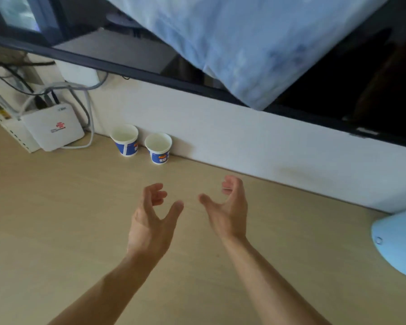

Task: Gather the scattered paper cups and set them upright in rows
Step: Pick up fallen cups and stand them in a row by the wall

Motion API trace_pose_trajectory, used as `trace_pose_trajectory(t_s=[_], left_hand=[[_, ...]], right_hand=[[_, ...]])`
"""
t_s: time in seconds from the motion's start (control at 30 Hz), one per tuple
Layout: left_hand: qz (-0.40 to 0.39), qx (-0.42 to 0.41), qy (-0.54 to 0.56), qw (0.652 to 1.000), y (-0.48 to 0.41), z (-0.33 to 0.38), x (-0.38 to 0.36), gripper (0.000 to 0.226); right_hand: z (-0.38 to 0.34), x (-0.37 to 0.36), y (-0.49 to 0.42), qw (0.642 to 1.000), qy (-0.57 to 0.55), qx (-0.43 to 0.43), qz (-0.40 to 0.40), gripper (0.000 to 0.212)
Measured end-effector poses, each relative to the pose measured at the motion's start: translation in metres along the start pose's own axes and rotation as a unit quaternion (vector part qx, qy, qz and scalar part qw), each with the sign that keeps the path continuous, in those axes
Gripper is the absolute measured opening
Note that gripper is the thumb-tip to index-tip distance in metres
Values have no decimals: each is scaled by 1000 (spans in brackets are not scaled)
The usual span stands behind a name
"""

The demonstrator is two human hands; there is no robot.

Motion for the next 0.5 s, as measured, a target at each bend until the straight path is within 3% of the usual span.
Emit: trace_pose_trajectory(t_s=[0.5], left_hand=[[-26, -38, 22, 999, 180, 206, -57, 36]], right_hand=[[17, 299, 69, 991, -125, -31, 22, 60]])
Point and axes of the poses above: each hand's wrist, its own y-axis away from the middle knuckle, its own x-axis out of the back of the hand, z = x × y, the point moved 7 cm from there along -y, towards the middle knuckle, and after that the axes turned 8 degrees about -x, right-handed, at the moved point
